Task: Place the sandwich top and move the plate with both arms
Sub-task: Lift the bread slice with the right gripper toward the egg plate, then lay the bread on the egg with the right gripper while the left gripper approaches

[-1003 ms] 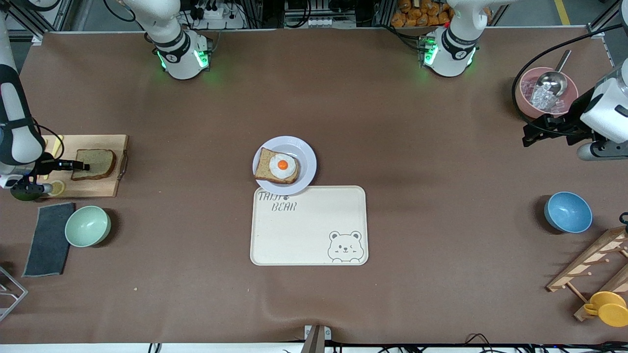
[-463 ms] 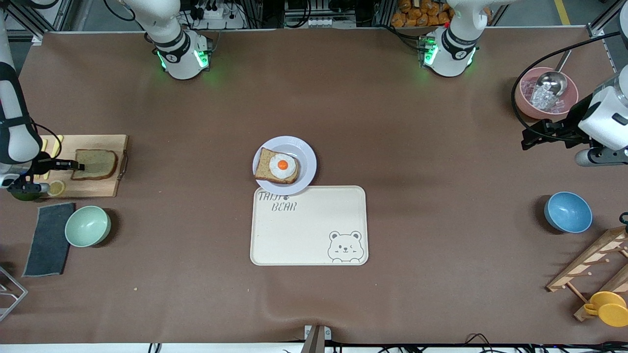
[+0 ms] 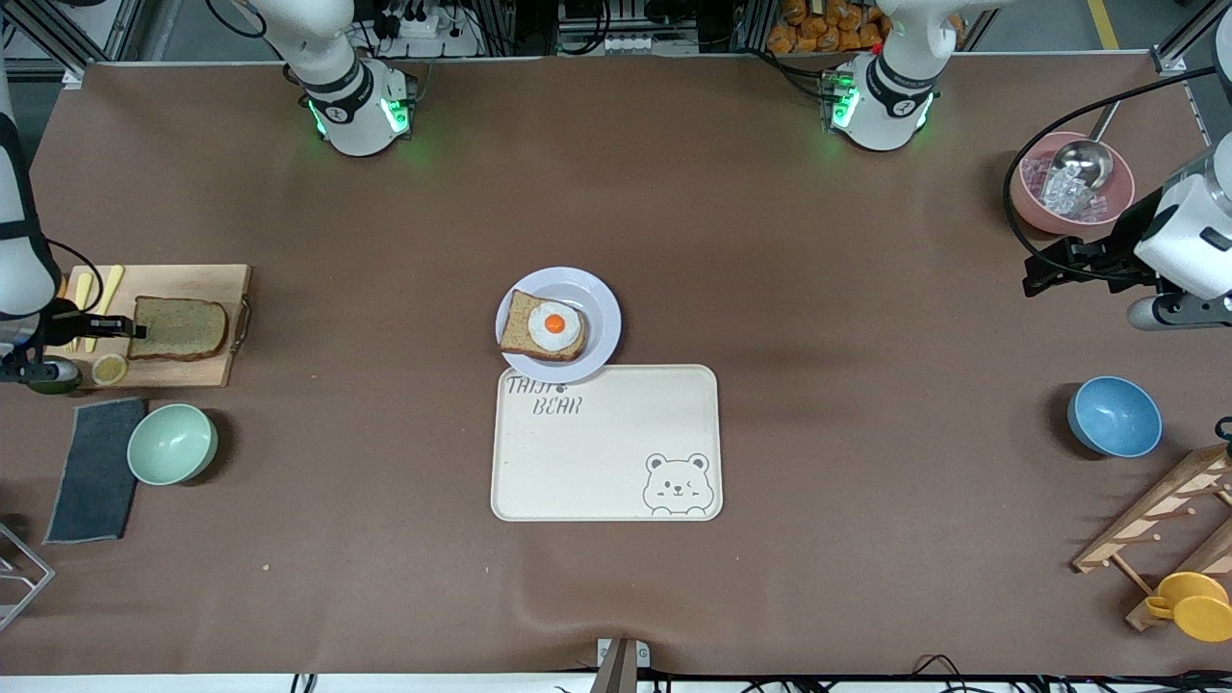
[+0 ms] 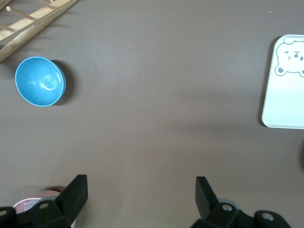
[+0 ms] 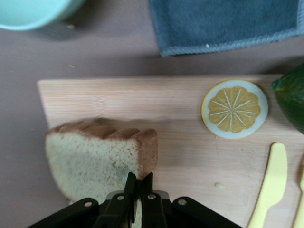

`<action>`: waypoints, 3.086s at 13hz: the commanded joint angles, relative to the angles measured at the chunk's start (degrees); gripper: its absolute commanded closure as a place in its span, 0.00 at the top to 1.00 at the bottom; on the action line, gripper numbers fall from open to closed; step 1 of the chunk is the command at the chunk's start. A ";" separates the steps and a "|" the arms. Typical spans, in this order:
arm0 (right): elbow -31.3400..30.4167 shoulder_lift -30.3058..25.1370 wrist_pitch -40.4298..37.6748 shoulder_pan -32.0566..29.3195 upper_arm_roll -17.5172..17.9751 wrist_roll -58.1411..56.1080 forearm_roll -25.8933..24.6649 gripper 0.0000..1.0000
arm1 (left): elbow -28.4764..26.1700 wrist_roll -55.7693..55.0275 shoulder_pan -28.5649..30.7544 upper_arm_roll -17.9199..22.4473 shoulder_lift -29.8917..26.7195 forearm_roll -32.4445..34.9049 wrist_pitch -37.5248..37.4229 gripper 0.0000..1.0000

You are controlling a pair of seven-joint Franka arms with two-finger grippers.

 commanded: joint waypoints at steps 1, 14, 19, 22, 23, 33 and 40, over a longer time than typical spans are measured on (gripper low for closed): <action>2.93 -2.22 -5.28 0.98 0.84 -0.16 -0.17 0.00 | 0.63 -0.61 0.28 -0.18 0.24 -0.39 -0.35 1.00; 13.57 -7.67 -23.14 25.92 3.66 8.53 12.65 0.00 | -0.78 -0.08 0.80 -0.27 0.15 -0.83 -0.17 1.00; 13.57 -7.58 -22.17 44.46 3.48 22.93 19.68 0.00 | -8.93 0.09 2.73 -0.27 -0.03 -6.00 8.25 1.00; 13.57 -7.50 -19.10 49.33 3.39 26.81 19.17 0.00 | -14.65 0.18 2.82 -0.27 0.15 -10.40 14.66 1.00; 14.10 -7.50 -19.10 49.76 3.39 28.13 19.08 0.00 | -16.58 0.09 2.82 -0.27 0.32 -10.93 16.77 1.00; 6.54 -6.01 -9.35 55.66 3.39 34.82 19.87 0.00 | -18.71 5.62 2.91 -0.45 16.39 -24.55 26.80 1.00; 6.19 0.84 -5.39 51.61 3.30 35.09 30.93 0.00 | -17.83 21.69 2.91 -0.54 28.00 -40.78 32.87 1.00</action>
